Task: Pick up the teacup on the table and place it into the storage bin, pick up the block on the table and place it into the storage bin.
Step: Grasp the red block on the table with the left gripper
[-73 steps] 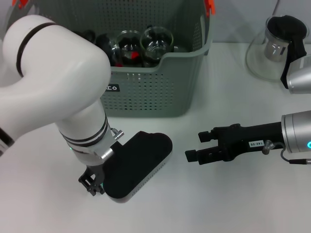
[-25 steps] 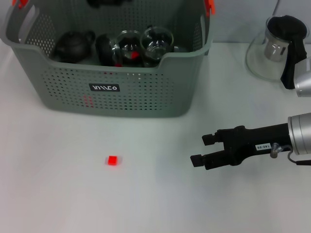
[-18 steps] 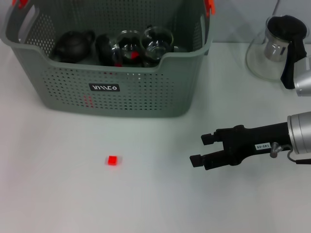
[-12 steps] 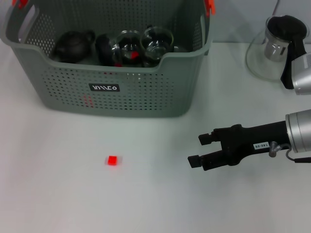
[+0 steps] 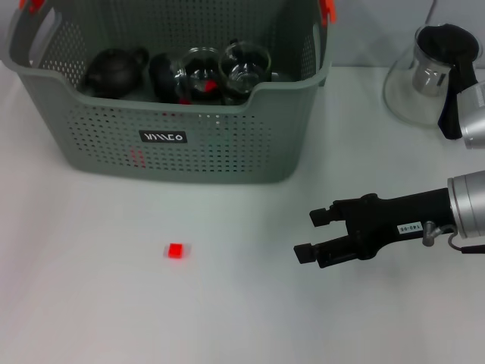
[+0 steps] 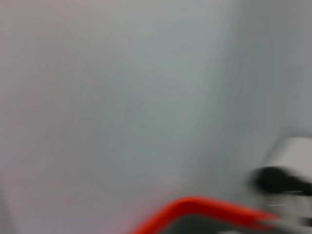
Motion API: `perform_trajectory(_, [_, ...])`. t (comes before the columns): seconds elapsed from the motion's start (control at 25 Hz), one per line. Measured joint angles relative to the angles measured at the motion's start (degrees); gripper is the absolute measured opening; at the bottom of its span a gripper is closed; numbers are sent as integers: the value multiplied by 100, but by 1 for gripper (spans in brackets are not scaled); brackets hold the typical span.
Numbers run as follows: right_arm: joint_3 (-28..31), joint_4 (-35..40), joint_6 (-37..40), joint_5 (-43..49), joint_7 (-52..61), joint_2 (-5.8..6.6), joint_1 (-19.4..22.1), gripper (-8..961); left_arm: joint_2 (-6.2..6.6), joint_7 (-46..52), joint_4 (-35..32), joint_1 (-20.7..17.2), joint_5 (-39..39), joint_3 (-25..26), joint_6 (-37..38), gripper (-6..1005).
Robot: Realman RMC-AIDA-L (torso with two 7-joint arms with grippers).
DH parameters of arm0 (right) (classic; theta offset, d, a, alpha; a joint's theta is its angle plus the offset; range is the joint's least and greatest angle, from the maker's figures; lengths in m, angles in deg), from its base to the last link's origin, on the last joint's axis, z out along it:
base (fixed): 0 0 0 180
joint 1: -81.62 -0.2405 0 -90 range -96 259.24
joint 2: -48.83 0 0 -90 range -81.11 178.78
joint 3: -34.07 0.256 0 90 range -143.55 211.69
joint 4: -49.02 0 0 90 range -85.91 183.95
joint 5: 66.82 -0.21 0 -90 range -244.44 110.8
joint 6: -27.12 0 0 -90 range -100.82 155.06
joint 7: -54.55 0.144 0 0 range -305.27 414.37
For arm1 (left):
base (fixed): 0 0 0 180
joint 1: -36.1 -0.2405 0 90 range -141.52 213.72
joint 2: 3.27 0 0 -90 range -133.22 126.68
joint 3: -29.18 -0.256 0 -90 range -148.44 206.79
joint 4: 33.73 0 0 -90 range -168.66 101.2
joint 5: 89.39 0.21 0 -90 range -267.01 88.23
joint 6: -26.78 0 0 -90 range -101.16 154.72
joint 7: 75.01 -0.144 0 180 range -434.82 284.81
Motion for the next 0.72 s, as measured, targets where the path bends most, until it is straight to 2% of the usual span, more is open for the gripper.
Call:
perform_trajectory(0.04, [2, 9, 8, -3, -22, 0, -2, 941, 1, -6, -204, -84, -165, -2, 356, 859])
perform_trajectory(0.08, [5, 26, 10, -8, -38, 0, -1, 941, -21, -53, -709, -317, -655, -8, 1410, 874])
perform_trajectory(0.16, [6, 50, 18, -20, -71, 0, 7, 941, -78, -125, -1025, -499, -938, -27, 2130, 905])
perform_trajectory(0.32, [6, 58, 65, -33, -155, 0, 7, 941, -368, -524, -1452, -972, -1121, -178, 3367, 917])
perform_trajectory(0.4, [6, 59, 84, -33, -165, 5, 3, 941, -487, -786, -1558, -1236, -1096, -370, 3576, 915])
perform_trajectory(0.52, [6, 66, 86, -33, -144, 34, -14, 941, -616, -1210, -1708, -1776, -968, -948, 3516, 915])
perform_trajectory(0.72, [5, 67, 83, -33, -76, 43, -90, 941, -837, -1752, -1723, -1906, -73, -1475, 3268, 914])
